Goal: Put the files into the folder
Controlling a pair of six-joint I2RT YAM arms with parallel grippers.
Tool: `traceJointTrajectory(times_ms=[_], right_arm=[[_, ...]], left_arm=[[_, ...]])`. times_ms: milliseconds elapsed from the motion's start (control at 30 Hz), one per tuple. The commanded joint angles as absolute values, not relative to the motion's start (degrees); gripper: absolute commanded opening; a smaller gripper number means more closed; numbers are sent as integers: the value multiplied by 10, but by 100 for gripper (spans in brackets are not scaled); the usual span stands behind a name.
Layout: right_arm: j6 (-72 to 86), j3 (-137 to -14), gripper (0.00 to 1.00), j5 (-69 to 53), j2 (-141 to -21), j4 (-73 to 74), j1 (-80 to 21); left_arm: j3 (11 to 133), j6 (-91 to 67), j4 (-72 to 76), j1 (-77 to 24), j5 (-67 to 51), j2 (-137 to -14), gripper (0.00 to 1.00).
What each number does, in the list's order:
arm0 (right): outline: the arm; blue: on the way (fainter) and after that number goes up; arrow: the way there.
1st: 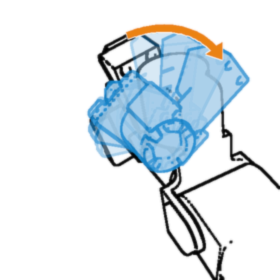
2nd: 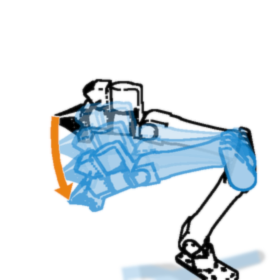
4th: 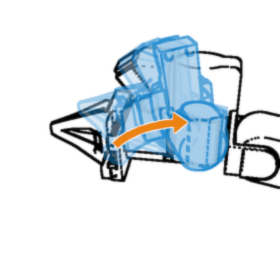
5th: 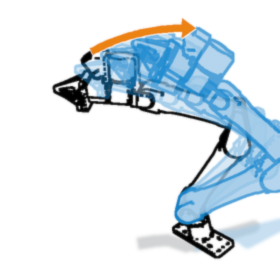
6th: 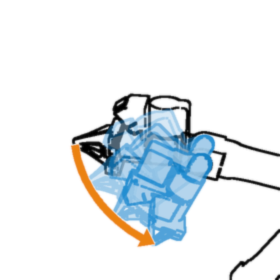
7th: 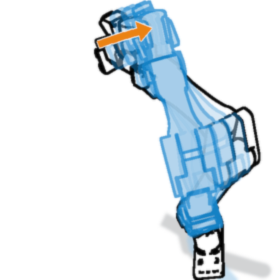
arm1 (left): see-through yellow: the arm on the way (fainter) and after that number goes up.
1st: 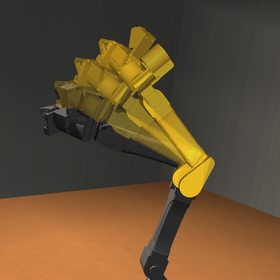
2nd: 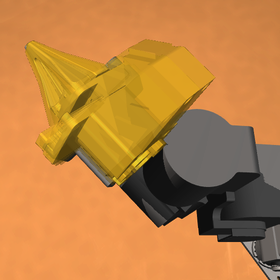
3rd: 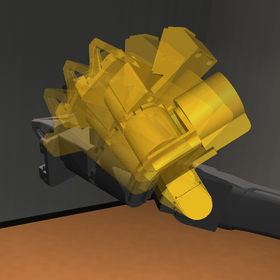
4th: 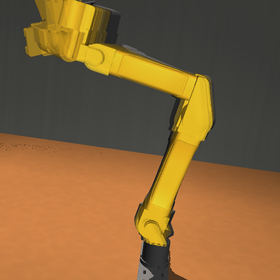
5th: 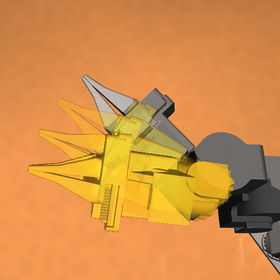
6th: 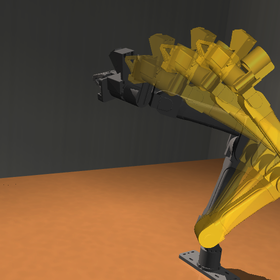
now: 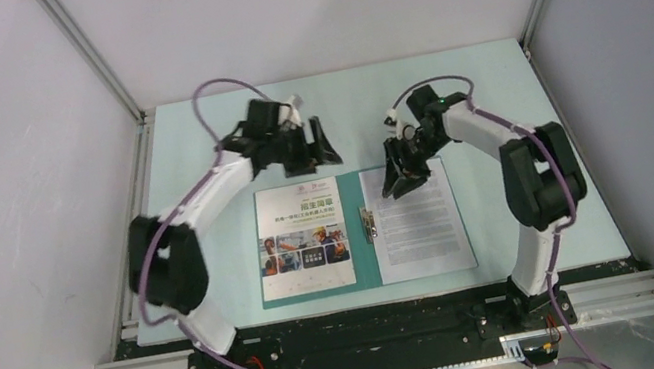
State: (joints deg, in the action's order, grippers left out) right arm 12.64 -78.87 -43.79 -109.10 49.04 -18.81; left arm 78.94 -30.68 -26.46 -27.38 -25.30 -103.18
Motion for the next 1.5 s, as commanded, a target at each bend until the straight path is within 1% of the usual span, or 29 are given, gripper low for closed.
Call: traceJointTrajectory(times_ms=[0,67,133,233,300,400,433,500,633,800,867,967,1167,1300,1467], right_arm=[[34,-773,47,-368,-991,516,-157],[15,-750,52,-349,-957,517,-139],[-5,-729,53,-337,-929,520,-121],[-33,-711,54,-299,-899,521,-106],[-49,-711,58,-276,-891,512,-114],[-56,-712,63,-238,-893,475,-151],[-54,-714,64,-211,-897,466,-162],[-42,-724,65,-198,-904,443,-195],[-66,-737,68,-183,-929,429,-280],[-38,-742,71,-131,-970,417,-360],[-31,-747,69,-112,-983,415,-395],[-14,-760,62,-92,-1003,420,-443],[31,-805,50,-28,-1070,442,-485],[39,-827,48,22,-1103,459,-490],[58,-815,45,29,-1105,466,-497]], left_arm=[[751,-216,-309,-206,-202,-927,84],[715,-207,-331,-171,-186,-899,85],[658,-203,-343,-122,-170,-873,85],[597,-197,-346,-80,-161,-831,85],[560,-187,-347,-52,-167,-815,86],[522,-155,-365,-10,-209,-827,87],[518,-146,-381,-6,-215,-834,86],[505,-120,-396,27,-214,-842,85],[498,-101,-398,53,-155,-838,85],[536,-102,-398,54,-114,-835,84],[547,-107,-397,54,-103,-829,84],[543,-130,-398,55,-86,-814,84],[528,-165,-397,55,-75,-765,84],[520,-180,-394,55,-80,-740,85],[507,-185,-390,55,-80,-719,85]])
